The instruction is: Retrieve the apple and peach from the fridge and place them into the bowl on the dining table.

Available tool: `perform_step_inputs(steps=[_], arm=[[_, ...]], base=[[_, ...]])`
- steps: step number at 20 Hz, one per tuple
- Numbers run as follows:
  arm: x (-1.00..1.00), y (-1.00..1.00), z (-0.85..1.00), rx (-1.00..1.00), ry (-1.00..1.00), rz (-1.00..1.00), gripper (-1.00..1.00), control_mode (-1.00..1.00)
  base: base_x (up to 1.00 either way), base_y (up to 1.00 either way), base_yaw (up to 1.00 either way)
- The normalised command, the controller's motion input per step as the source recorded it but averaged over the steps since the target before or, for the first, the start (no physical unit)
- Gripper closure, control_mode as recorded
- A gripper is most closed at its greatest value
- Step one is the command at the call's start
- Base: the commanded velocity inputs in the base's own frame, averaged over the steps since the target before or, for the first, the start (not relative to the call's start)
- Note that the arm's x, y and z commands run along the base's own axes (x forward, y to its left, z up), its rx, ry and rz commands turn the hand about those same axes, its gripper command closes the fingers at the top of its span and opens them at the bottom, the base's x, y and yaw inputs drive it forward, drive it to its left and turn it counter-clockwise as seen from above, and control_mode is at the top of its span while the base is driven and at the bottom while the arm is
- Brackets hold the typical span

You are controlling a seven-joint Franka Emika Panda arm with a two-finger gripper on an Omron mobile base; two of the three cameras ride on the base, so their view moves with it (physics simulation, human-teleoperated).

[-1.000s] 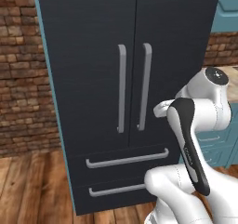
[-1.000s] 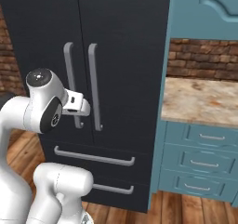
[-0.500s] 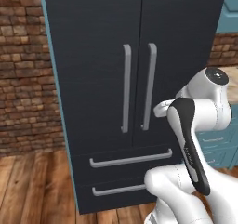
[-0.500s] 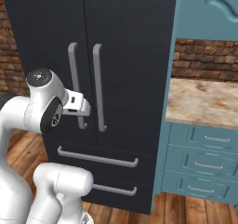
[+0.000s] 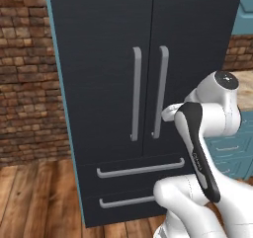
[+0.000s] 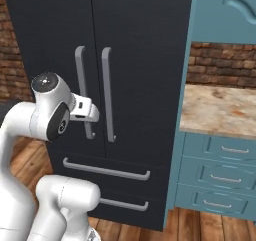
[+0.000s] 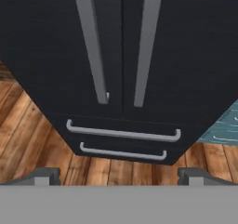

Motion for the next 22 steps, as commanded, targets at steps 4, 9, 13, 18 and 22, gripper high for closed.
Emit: perform_step_inputs(steps=[4,9,13,18,22], arm=[[0.69,-0.23,0.14,0.01,-0.06,-0.10,-1.00,-1.00],[0.55,-0.24,0.04,0.03,-0.05,-0.06,-1.00,-1.00],[0.25,-0.18,0.00,0.02,-0.05,0.00,-1.00,-1.00],[0.22,-0.25,0.00,0.03,-0.01,0.00,-1.00,-1.00],[0.45,-0.04,0.00,0.01,-0.01,0.00,-1.00,-1.00]], base=[[0.00,0.00,0.00],[0.00,0.00,0.00],[0.00,0.00,0.00],[0.00,0.00,0.00],[0.00,0.00,0.00]])
